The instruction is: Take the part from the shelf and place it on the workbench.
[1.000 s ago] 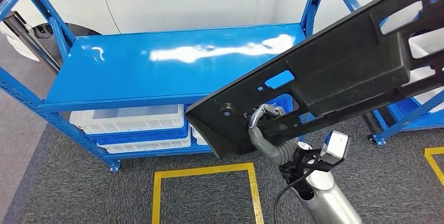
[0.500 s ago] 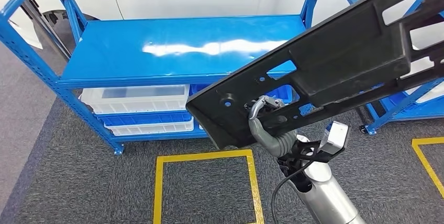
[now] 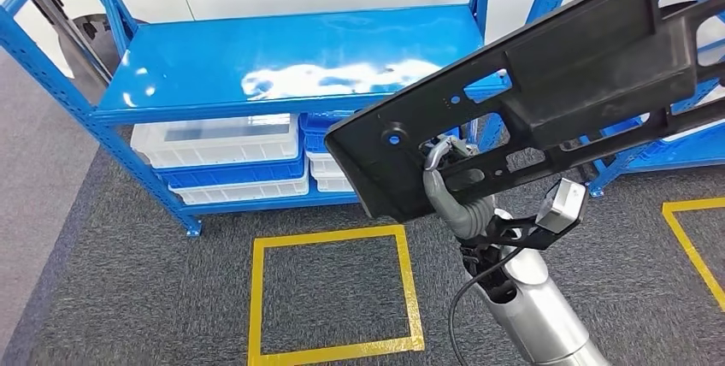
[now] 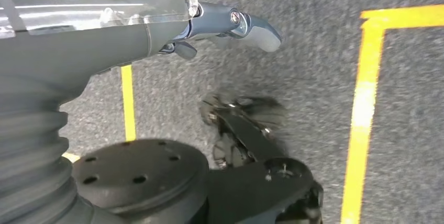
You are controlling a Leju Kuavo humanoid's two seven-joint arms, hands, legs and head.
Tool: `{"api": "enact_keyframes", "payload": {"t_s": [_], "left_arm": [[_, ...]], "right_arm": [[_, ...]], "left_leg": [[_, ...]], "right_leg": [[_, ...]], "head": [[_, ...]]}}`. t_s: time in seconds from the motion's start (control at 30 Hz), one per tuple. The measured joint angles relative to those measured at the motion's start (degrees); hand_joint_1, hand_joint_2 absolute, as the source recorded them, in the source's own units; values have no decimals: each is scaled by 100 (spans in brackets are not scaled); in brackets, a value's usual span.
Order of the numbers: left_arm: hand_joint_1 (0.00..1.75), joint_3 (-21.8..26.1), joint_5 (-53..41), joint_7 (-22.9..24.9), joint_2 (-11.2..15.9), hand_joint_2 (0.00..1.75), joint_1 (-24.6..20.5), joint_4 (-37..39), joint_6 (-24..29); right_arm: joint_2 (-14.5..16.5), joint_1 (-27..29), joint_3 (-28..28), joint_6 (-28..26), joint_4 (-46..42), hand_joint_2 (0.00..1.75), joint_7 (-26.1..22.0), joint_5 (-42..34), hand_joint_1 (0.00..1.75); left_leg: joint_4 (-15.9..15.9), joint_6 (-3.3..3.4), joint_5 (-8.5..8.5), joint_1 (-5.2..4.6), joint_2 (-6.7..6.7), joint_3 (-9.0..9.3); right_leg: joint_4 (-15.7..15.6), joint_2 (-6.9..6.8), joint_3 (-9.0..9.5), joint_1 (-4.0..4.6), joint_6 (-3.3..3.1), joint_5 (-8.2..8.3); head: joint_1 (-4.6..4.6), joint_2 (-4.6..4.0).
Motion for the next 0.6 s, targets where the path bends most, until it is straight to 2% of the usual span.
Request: {"api": "enact_keyframes", "payload": {"t_s": [0.03, 0.07, 0.1, 0.13, 0.17, 0.2, 0.27, 0.3, 0.33, 0.37, 0.43, 0.47, 0.5, 0.53, 0.57, 0.6], "left_arm": [[0, 1, 5, 0, -2, 175, 1, 0, 0], [0, 3, 12, 0, -3, 175, 1, 0, 0], [0, 4, 18, 0, -3, 175, -1, 0, 1], [0, 5, 23, -1, -3, 175, -6, 0, 3], [0, 8, 26, -1, -3, 175, -11, 0, 5], [0, 10, 26, 0, -3, 175, -13, 0, 8], [0, 16, 25, 4, -3, 175, -4, 0, 9], [0, 17, 25, 7, -3, 175, 4, 0, 9], [0, 19, 25, 9, -2, 175, 8, 0, 9], [0, 19, 25, 10, -1, 175, 7, 0, 9], [0, 20, 13, 0, 1, 175, 2, 0, 10], [0, 20, 2, -9, 0, 175, 2, 0, 10], [0, 19, -14, -18, -1, 175, 3, 0, 9], [0, 18, -31, -32, -1, 175, 5, 0, 10], [0, 16, -47, -50, -2, 175, 4, 0, 15], [0, 13, -62, -68, -4, 175, 3, 0, 26]], "right_arm": [[0, 17, -5, -11, -1, 175, -10, 12, 175], [0, 39, -12, -26, -9, 175, -22, 35, 175], [0, 63, -25, -39, -27, 175, -31, 72, 175], [0, 81, -49, -47, -55, 175, -37, 115, 175], [0, 92, -76, -52, -84, 175, -38, 157, 175], [0, 99, -104, -52, -106, 175, -34, 195, 175], [0, 113, -143, -51, -119, 175, -22, 230, 175], [1, 127, -156, -52, -120, 175, -13, 239, 175], [1, 141, -170, -52, -120, 175, -3, 242, 175], [8, 152, -186, -53, -120, 175, 7, 245, 175], [25, 177, -221, -56, -120, 175, 20, 251, 175], [33, 202, -239, -63, -121, 175, 23, 258, 175], [36, 237, -255, -73, -122, 175, 26, 269, 175], [37, 279, -274, -83, -126, 175, 22, 292, 175], [37, 324, -290, -91, -137, 175, 11, 319, 175], [37, 367, -306, -93, -156, 175, -6, 347, 175]], "left_leg": [[-78, 3, 143, 7, 0, 149], [-330, 17, 284, 11, -2, 386], [-718, 41, 340, 6, -7, 701], [-1162, 65, 315, -8, -14, 1015], [-1508, 87, 257, -29, -20, 1243], [-1738, 111, 203, -59, -24, 1372], [-1867, 166, 277, -86, -12, 1353], [-1893, 206, 344, -86, 2, 1317], [-1915, 252, 416, -77, 19, 1267], [-1924, 290, 484, -72, 36, 1207], [-1912, 334, 604, -91, 46, 1042], [-1899, 334, 660, -97, 48, 955], [-1882, 331, 709, -101, 49, 868], [-1860, 324, 753, -102, 49, 782], [-1835, 315, 787, -102, 48, 703], [-1811, 302, 812, -104, 47, 639]], "right_leg": [[9, 1, -89, 4, 11, 62], [17, 4, -167, 6, 25, 121], [23, 7, -232, 9, 46, 176], [26, 7, -280, 10, 74, 232], [19, 5, -309, 7, 106, 290], [1, 0, -329, -6, 144, 351], [-37, -1, -353, -35, 220, 441], [-6, 2, -382, -46, 250, 380], [129, 6, -437, -49, 273, 203], [386, 8, -521, -52, 291, -73], [1135, 8, -712, -52, 317, -623], [1452, 8, -754, -52, 327, -725], [1612, 8, -723, -51, 331, -692], [1576, 8, -599, -50, 328, -559], [1344, 6, -382, -50, 316, -398], [977, 3, -105, -45, 294, -308]], "head": [[0, 0], [-1, 0], [-1, 0], [-1, 0], [-1, 0], [-1, 0], [-1, 0], [-1, 0], [0, 0], [0, 0], [0, 0], [0, 0], [0, 0], [0, 0], [0, 0], [0, 0]]}}
